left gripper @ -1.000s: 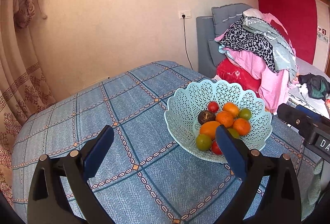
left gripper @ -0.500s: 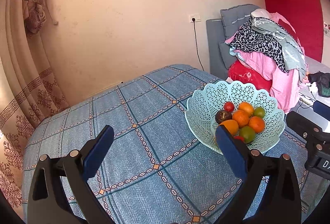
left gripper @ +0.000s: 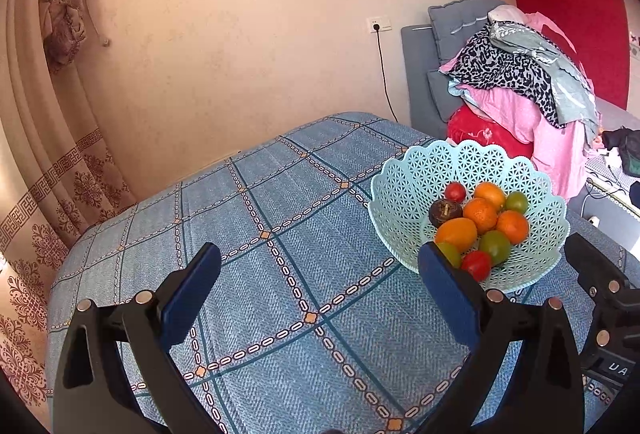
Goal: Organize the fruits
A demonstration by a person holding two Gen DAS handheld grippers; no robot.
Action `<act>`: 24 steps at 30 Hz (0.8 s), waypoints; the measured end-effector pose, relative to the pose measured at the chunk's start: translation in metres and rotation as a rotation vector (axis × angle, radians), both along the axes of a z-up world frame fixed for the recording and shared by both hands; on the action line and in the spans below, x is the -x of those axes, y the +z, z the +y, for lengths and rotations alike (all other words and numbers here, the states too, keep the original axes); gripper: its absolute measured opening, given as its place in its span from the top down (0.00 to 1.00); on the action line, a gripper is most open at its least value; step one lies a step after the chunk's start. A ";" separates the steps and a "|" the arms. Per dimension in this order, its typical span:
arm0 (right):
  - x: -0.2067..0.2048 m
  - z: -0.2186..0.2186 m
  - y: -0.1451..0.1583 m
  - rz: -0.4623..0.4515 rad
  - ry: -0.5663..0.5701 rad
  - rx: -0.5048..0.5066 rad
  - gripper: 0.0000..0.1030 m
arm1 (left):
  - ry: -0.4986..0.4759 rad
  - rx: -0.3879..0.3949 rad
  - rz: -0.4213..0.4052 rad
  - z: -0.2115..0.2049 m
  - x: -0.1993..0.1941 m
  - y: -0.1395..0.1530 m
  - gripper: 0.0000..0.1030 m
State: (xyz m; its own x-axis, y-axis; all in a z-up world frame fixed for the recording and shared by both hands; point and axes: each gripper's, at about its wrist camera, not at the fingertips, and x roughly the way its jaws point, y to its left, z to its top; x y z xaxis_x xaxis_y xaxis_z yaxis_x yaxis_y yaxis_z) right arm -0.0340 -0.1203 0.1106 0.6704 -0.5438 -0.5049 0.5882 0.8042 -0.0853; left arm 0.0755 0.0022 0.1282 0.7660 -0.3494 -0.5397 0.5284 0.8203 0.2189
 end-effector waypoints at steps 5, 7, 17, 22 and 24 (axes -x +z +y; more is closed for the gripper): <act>0.002 0.010 -0.001 -0.009 -0.005 0.072 0.05 | -0.009 -0.013 -0.004 -0.003 0.000 -0.004 0.03; -0.001 0.010 -0.003 0.001 0.000 0.059 0.05 | -0.014 -0.020 -0.007 -0.004 0.000 -0.006 0.03; -0.009 0.005 -0.008 0.016 0.019 -0.003 0.05 | -0.045 -0.032 -0.011 -0.009 0.001 -0.013 0.03; -0.011 0.004 -0.011 0.024 0.025 -0.018 0.05 | -0.052 -0.021 -0.002 -0.008 -0.001 -0.014 0.03; -0.012 0.004 -0.012 0.024 0.026 -0.020 0.05 | -0.054 -0.019 -0.001 -0.008 -0.002 -0.015 0.03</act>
State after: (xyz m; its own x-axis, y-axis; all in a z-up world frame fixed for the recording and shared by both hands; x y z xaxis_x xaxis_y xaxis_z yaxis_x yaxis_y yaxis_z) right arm -0.0217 -0.1164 0.0988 0.6717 -0.5162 -0.5314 0.5654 0.8207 -0.0825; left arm 0.0771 -0.0054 0.1134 0.7466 -0.3799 -0.5461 0.5718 0.7860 0.2350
